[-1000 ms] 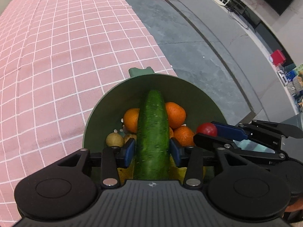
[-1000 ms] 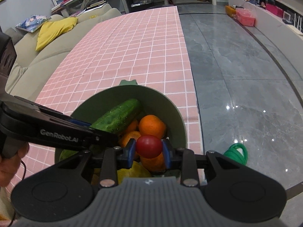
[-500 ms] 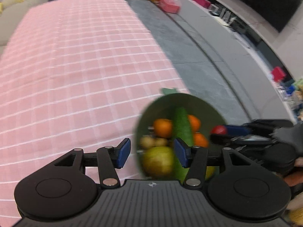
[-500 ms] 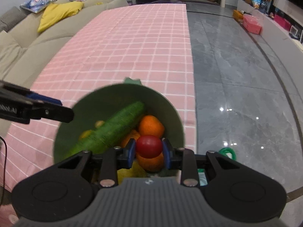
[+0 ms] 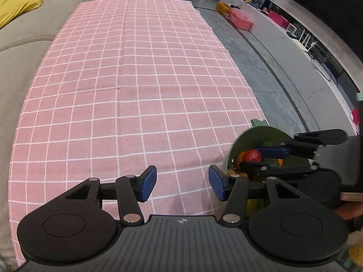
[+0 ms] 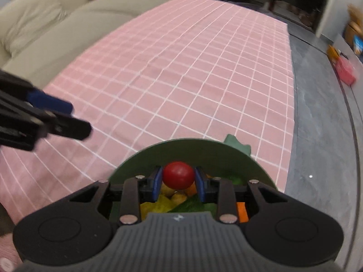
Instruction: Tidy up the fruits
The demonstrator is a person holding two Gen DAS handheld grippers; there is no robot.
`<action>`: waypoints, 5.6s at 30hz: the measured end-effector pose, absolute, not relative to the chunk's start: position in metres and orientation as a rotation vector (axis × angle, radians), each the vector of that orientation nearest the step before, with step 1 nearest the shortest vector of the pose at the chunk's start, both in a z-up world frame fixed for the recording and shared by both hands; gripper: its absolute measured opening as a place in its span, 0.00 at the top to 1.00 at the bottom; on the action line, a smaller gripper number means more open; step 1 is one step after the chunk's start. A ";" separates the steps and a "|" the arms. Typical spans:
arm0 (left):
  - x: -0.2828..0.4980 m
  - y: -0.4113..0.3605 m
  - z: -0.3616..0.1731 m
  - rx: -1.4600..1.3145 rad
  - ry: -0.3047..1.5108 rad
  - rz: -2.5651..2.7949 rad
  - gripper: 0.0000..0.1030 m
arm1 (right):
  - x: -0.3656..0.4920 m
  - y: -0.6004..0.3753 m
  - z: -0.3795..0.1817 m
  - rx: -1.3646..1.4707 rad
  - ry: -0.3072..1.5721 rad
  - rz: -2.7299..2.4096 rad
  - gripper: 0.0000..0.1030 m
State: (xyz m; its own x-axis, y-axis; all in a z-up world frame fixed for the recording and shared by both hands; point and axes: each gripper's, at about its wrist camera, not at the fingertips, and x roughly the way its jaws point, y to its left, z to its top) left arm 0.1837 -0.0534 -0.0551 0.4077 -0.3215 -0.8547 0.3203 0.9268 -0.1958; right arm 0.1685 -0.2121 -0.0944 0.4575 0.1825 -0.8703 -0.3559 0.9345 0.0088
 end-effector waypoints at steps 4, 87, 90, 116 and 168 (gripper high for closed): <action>0.188 -0.047 -0.055 -0.018 1.084 -0.389 0.39 | 0.183 -0.212 -0.108 -0.221 1.089 0.327 0.73; 0.028 -0.059 -0.033 0.184 0.863 -0.328 0.05 | -0.027 -0.213 -0.043 0.062 0.721 -0.063 0.04; 0.027 -0.062 -0.033 0.190 0.865 -0.335 0.05 | -0.029 -0.215 -0.042 0.065 0.716 -0.065 0.04; 0.028 -0.063 -0.034 0.180 0.871 -0.325 0.05 | -0.026 -0.217 -0.046 0.075 0.747 -0.055 0.04; 0.027 -0.063 -0.025 0.165 0.849 -0.315 0.05 | -0.029 -0.214 -0.047 0.057 0.749 -0.057 0.04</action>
